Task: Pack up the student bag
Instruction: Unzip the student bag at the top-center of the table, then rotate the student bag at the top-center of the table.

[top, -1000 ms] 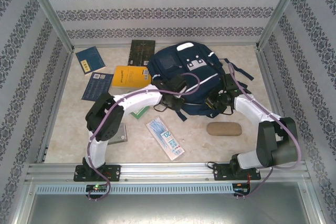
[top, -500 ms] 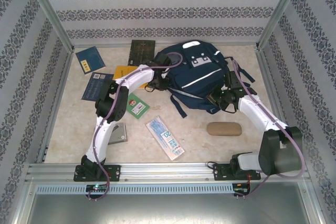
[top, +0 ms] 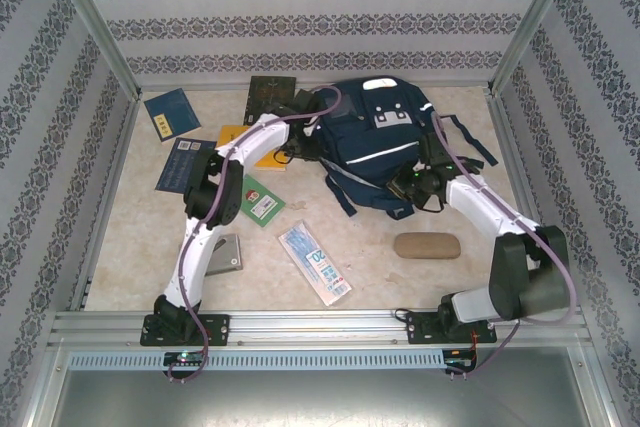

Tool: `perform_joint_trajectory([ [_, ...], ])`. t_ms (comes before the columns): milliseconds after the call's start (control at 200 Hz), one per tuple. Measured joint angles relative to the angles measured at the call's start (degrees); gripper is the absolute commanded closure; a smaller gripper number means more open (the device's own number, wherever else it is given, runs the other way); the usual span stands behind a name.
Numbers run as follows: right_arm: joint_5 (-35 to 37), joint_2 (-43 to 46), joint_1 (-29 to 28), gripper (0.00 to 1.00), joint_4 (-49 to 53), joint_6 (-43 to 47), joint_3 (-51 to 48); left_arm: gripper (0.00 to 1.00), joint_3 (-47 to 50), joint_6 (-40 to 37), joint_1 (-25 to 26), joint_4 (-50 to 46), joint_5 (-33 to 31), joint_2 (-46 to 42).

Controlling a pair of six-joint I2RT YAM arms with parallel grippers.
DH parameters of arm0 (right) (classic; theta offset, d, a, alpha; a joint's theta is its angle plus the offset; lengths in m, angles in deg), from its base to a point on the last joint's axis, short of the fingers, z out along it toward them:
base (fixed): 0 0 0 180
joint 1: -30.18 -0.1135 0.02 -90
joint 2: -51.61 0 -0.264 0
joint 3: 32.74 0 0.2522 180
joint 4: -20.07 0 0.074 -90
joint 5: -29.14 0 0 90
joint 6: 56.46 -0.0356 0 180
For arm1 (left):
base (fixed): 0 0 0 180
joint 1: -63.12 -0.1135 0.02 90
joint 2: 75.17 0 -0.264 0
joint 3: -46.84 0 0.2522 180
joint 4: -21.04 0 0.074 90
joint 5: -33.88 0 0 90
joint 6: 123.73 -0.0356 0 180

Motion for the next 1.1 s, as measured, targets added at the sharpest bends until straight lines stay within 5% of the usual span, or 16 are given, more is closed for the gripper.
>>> perform_joint_trajectory([
  [235,-0.42,-6.38,-7.96,0.56,0.07,-0.17,6.51,0.30,8.79,2.67,-0.85,2.71,2.99,-11.47],
  [405,0.72,-6.36,-8.76,0.42,1.53,3.87,11.13,0.26,16.00,4.48,-0.76,6.67,4.70,-20.26],
  [584,4.35,-3.08,-8.79,0.03,5.57,11.39,12.35,0.19,24.02,5.81,-0.76,9.70,5.53,-26.03],
  [1099,3.39,-2.21,-7.48,0.02,3.76,18.67,13.79,0.06,36.70,8.55,-0.79,11.65,-0.31,-36.20],
])
